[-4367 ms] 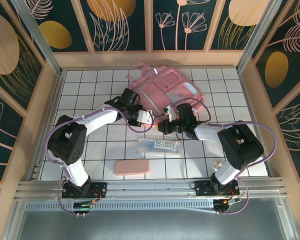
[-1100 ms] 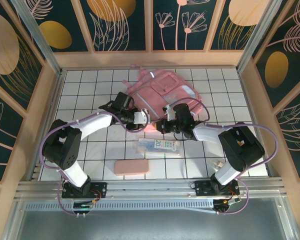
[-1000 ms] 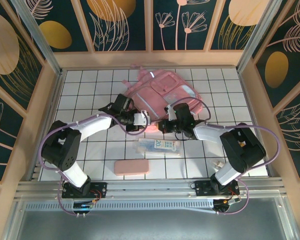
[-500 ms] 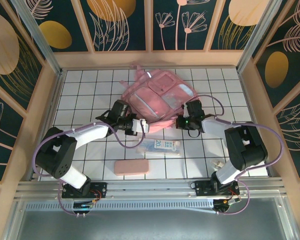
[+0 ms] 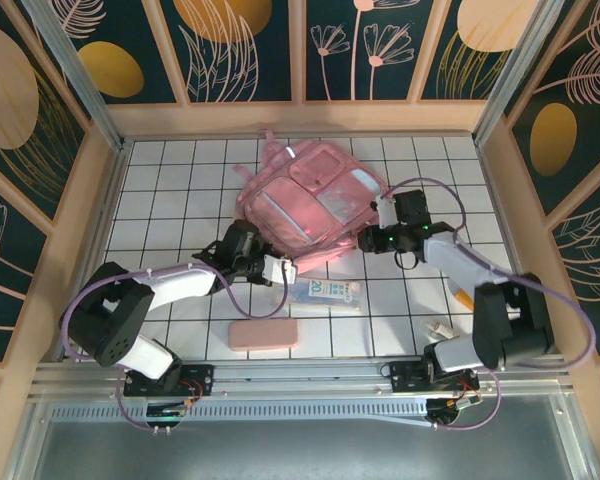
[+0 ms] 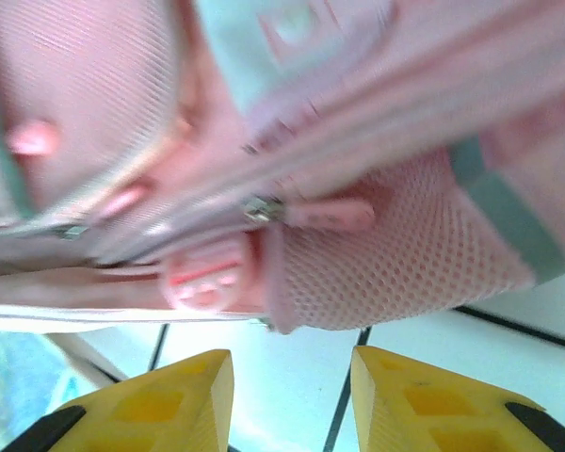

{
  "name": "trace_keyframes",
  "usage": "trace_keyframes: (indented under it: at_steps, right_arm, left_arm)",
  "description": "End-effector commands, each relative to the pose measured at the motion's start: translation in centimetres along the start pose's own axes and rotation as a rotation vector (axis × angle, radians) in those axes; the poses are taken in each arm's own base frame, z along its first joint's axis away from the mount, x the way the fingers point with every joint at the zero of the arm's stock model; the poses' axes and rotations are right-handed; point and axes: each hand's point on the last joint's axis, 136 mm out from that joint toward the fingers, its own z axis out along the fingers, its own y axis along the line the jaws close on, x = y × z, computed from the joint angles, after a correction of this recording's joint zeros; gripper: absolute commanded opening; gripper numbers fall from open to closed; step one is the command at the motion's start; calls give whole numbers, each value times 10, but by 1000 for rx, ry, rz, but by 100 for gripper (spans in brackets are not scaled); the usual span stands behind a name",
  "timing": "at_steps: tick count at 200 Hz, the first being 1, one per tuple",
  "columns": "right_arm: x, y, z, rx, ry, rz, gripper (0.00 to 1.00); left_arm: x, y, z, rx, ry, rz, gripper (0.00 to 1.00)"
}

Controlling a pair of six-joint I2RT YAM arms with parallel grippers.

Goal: Pack books, pencil case, and school supplies into a backpack

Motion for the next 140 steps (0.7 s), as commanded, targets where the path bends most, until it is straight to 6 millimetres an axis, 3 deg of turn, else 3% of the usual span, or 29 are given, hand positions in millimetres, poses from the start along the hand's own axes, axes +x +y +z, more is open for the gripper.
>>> trace_keyframes:
  at_steps: [1,25,39,55,85,96,104,140]
  right_arm:
    - [-39,35,-34,-84,-141,-294,38]
    - [-42,68,-39,-217,-231,-681,40]
    - [-36,77,-25,-243,-221,-860,40]
    - [-15,89,-7,-320,-161,-1094,41]
    - [-22,75,31,-259,-162,-1155,38]
    - [-28,71,43,-224,-165,-1156,25]
    - [-34,71,48,-213,-181,-1141,19]
    - [-42,74,66,-232,-199,-1106,14]
  left_arm:
    - [1,20,-3,-153,19,74,0]
    - [5,27,-7,-226,45,114,0]
    - [6,31,-9,-258,53,132,0]
    - [2,37,-13,-289,43,139,0]
    - [-6,46,-19,-323,18,142,0]
    - [-9,49,-22,-338,9,148,0]
    - [-11,51,-24,-346,3,151,0]
    - [-14,51,-24,-342,-5,162,0]
